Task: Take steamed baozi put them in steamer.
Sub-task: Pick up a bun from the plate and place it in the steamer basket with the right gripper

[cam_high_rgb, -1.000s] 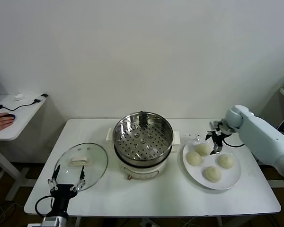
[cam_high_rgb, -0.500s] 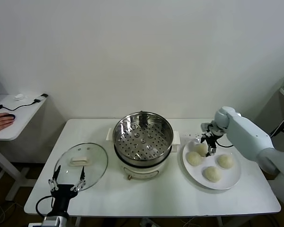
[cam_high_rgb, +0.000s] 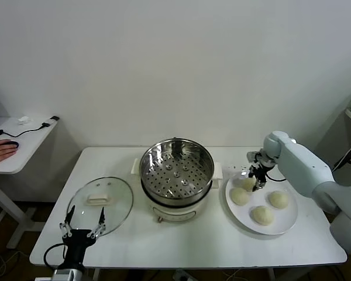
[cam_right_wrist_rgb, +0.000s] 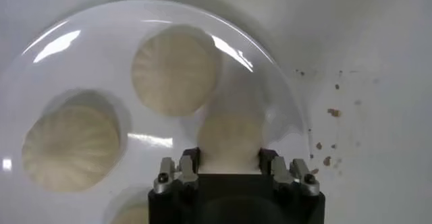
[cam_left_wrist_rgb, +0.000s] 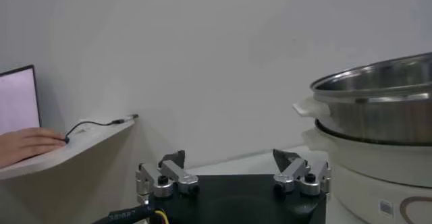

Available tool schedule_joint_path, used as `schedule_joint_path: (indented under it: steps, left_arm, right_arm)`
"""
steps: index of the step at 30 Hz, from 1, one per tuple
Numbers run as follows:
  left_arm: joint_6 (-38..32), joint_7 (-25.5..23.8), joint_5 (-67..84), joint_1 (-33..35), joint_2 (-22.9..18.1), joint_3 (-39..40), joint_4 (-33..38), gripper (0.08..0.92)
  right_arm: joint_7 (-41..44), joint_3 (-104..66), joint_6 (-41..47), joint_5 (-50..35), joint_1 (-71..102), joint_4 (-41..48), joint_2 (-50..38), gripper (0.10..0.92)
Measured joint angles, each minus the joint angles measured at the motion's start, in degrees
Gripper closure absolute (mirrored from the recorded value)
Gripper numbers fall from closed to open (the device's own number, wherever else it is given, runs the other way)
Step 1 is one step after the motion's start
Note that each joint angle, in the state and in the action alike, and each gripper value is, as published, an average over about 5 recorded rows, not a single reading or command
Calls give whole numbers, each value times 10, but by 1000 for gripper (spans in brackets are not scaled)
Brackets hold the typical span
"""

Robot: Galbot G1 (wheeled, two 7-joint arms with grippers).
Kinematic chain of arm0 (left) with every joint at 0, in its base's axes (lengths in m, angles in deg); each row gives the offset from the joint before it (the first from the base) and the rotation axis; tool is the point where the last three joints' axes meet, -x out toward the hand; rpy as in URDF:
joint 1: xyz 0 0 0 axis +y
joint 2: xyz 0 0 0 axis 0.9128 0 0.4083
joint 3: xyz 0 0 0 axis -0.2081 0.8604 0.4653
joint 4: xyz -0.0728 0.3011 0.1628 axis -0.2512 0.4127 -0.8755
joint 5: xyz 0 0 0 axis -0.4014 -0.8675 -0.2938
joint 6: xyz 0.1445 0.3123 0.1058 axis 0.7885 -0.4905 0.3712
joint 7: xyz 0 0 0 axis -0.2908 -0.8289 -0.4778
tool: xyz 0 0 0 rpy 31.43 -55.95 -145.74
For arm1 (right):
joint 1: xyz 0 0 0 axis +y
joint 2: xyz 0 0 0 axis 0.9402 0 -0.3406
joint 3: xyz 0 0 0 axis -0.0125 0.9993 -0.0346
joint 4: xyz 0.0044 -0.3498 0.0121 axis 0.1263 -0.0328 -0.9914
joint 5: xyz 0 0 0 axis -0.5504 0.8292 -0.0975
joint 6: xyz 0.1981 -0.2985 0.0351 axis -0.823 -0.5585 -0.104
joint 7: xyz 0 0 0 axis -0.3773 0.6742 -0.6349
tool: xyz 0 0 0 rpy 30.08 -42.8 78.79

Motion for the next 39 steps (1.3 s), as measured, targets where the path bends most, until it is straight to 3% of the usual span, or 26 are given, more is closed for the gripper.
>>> schedule_joint_path:
  steps: [12,21,39]
  left_arm:
    - [-2,0,1,10,1,1,4,177]
    - [1,0,-3,14,0,5,9,177]
    - [13,0,1,21,-9,10,15,177]
  right_arm:
    - [31,103,-62,-40,-120,-101,-28,449]
    - [42,186,-160,-47,-246,-176,14,448]
    - [9,198,-308,70,-250,-232,156,440]
